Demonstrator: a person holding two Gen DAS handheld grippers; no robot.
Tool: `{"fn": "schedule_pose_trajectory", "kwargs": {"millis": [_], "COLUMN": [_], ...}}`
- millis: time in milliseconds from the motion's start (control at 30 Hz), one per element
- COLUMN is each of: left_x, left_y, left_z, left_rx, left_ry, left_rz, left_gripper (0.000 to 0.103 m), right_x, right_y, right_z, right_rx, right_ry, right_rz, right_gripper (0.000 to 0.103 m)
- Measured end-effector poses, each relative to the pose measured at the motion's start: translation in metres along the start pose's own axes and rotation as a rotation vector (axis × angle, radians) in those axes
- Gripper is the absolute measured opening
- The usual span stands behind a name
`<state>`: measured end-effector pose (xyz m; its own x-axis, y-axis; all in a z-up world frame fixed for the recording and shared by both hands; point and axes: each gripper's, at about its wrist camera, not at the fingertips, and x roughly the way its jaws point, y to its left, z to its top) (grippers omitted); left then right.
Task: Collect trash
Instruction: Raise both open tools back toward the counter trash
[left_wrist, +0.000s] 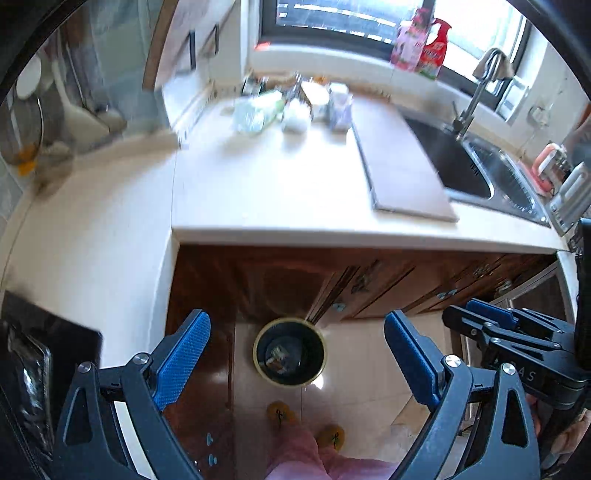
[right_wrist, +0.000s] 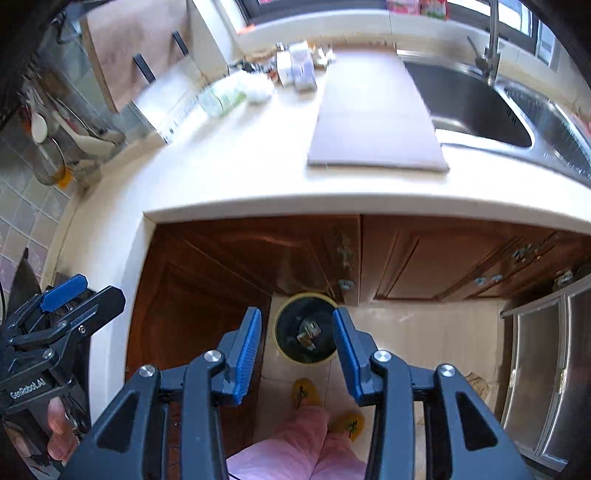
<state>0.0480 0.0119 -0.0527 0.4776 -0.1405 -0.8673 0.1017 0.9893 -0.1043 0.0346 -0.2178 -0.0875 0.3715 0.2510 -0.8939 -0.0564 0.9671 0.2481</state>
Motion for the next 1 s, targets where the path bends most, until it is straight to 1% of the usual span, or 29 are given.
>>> {"fn": "schedule_pose_trajectory", "kwargs": {"millis": [267, 600, 733, 800, 1000], "left_x": [-0.039, -0.059, -0.057, -0.053, -0.027], "left_y": [-0.006, -0.002, -0.001, -0.003, -0.007], "left_z": [0.046, 0.112, 0.138, 0.149, 0.173], "left_rx": [0.028, 0.067, 0.079, 0.081, 0.089], "left_ry": [-0.103, -0.225, -0.261, -0.266, -0.241], "left_rz": [-0.032, -0.063, -0.060, -0.059, -0.064], "left_gripper": [0.094, 0.094, 0.094, 0.094, 0.094], "right_x": [-0.034, -0.069, -0.075, -0.077, -0.071], "right_y": [0.012, 0.025, 0.026, 0.025, 0.018], "right_z": [0.033, 0.078, 0.092, 0.099, 0.127], "right_rx": [0.008, 0.027, 0.056, 0.066, 0.076], "right_ry": [-0.098, -0.242, -0.288, -0.307, -0.329], "right_rz": [0.004, -0.011, -0.024, -0.025, -0.046], "right_gripper": [0.041, 0.041, 0.041, 0.041, 0.041]}}
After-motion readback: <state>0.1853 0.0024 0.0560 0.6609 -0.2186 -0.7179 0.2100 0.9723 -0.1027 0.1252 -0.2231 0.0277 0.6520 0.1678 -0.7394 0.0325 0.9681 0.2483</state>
